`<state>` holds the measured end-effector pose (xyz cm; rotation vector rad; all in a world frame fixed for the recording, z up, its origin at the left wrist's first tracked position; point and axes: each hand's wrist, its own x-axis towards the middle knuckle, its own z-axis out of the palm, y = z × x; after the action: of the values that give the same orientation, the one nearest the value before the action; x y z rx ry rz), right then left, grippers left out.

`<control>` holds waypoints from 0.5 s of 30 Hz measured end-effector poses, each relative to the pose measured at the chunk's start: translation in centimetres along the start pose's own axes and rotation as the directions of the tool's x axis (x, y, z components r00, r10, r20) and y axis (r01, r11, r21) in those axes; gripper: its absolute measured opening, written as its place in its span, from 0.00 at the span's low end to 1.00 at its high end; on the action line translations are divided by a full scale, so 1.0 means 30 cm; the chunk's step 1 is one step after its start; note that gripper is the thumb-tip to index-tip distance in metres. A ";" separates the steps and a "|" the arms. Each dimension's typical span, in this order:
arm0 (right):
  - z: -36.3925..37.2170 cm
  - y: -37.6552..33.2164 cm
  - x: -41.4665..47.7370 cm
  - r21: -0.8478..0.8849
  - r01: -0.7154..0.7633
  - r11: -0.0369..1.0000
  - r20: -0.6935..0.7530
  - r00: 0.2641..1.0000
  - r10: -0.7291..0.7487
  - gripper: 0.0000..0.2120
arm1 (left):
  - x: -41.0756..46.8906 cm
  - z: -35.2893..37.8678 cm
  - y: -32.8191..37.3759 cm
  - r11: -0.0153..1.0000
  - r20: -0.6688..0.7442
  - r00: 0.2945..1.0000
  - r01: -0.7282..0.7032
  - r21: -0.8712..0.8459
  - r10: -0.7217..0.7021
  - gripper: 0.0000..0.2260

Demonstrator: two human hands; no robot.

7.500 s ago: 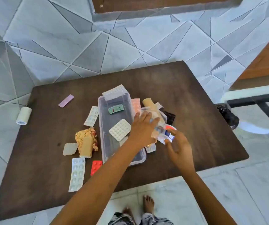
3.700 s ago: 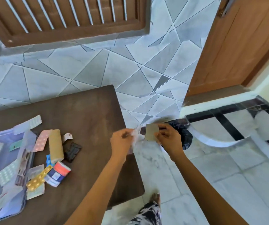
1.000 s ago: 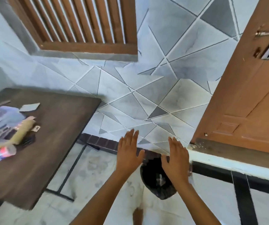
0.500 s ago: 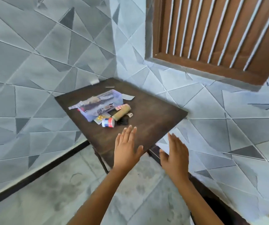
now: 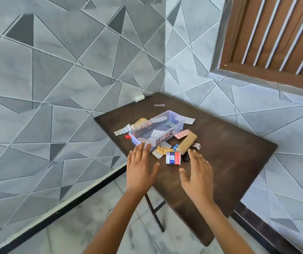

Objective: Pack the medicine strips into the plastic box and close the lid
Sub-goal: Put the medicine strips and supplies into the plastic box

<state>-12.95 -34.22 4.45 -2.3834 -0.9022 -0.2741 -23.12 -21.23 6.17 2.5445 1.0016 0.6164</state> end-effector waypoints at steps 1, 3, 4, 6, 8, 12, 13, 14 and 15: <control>0.029 -0.017 0.025 0.007 -0.010 1.000 0.009 1.000 0.010 0.30 | 0.031 0.005 -0.024 1.000 0.007 1.000 -0.002 0.006 0.002 0.29; 0.092 -0.040 0.077 0.012 -0.015 1.000 0.015 1.000 0.015 0.31 | 0.100 0.020 -0.067 1.000 0.015 1.000 -0.021 0.011 0.021 0.29; 0.122 -0.049 0.100 0.016 -0.026 1.000 0.017 1.000 0.026 0.31 | 0.130 0.028 -0.086 1.000 0.015 1.000 -0.026 0.009 0.026 0.29; 0.189 -0.063 0.159 0.030 -0.057 0.998 0.032 0.998 0.056 0.31 | 0.210 0.049 -0.132 1.000 0.030 0.999 -0.019 0.007 0.019 0.29; 0.243 -0.084 0.220 0.041 -0.105 0.994 0.075 0.992 0.102 0.31 | 0.294 0.066 -0.181 1.000 0.059 0.998 -0.015 0.004 0.015 0.30; 0.329 -0.119 0.331 0.080 -0.200 0.977 0.101 0.976 0.191 0.31 | 0.453 0.109 -0.250 0.999 0.140 0.989 -0.045 0.030 0.040 0.30; 0.353 -0.128 0.362 0.086 -0.218 0.972 0.087 0.974 0.211 0.31 | 0.496 0.119 -0.263 0.997 0.161 0.985 -0.068 0.031 0.062 0.29; 0.370 -0.133 0.385 0.086 -0.233 0.969 0.087 0.970 0.226 0.30 | 0.530 0.125 -0.263 0.995 0.176 0.981 -0.092 0.026 0.086 0.29; 0.383 -0.133 0.412 0.076 -0.257 0.964 0.082 0.965 0.251 0.30 | 0.569 0.143 -0.267 0.994 0.194 0.975 -0.112 0.009 0.108 0.28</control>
<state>-6.40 -18.44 1.45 -2.4088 -0.6160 -0.0489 -14.20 -4.29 3.48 2.6310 0.8093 0.3798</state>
